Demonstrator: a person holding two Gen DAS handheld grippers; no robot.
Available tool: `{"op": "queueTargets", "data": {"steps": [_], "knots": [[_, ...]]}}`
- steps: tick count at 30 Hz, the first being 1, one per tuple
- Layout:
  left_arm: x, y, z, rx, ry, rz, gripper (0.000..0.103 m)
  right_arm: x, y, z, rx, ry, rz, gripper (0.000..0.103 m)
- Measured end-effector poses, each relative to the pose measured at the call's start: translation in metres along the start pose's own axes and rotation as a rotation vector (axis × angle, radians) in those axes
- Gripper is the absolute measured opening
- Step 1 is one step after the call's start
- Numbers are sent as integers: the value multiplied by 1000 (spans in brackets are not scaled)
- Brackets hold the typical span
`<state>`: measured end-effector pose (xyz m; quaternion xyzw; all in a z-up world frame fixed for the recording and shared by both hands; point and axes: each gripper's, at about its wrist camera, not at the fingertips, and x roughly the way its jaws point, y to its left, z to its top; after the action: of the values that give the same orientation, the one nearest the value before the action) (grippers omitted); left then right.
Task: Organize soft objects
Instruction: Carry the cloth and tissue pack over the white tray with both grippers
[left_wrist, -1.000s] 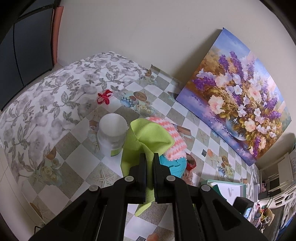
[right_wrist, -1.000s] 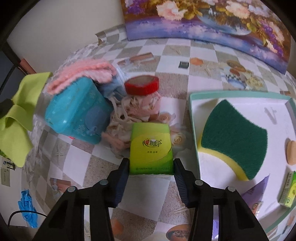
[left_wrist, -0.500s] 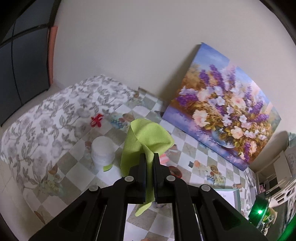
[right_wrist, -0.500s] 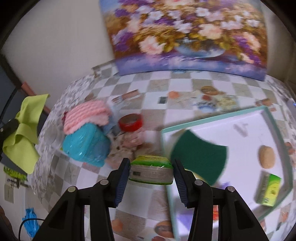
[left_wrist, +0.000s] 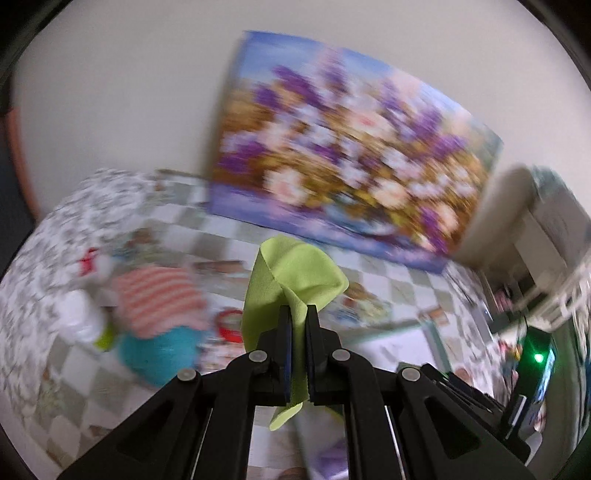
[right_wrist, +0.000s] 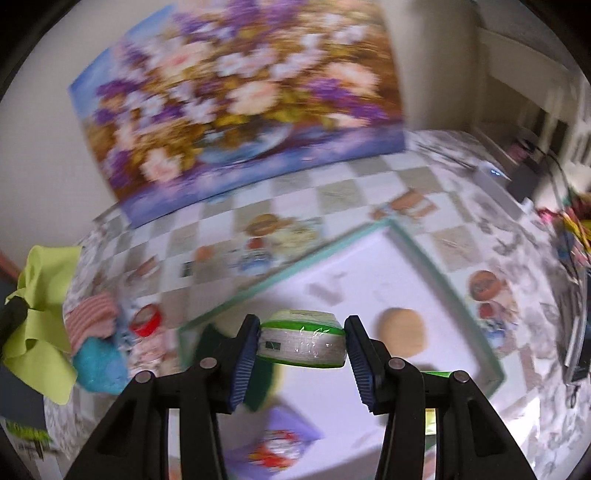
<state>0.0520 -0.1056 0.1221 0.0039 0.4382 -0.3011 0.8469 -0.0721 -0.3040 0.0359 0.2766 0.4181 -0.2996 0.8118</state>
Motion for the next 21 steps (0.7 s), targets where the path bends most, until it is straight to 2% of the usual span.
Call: {"op": "queueTargets", "data": {"steps": [2,6,10,16,21], "knots": [[14,-29,-5,54,41,-49,6,0,-22,1,43,3,-27,50],[35,-77,-19,163,94,-82,6,0,-61,3,85,5,-110,50],[54,-112,-35,232,128,-123,6,-3,-91,4,133,6,-126,50],[85,-139,-60,281,207,-195,6,2,-112,0,167,31,-137,50],[116,-136,-74,265,287,-245,6,17,-113,-4,156,74,-136,50]]}}
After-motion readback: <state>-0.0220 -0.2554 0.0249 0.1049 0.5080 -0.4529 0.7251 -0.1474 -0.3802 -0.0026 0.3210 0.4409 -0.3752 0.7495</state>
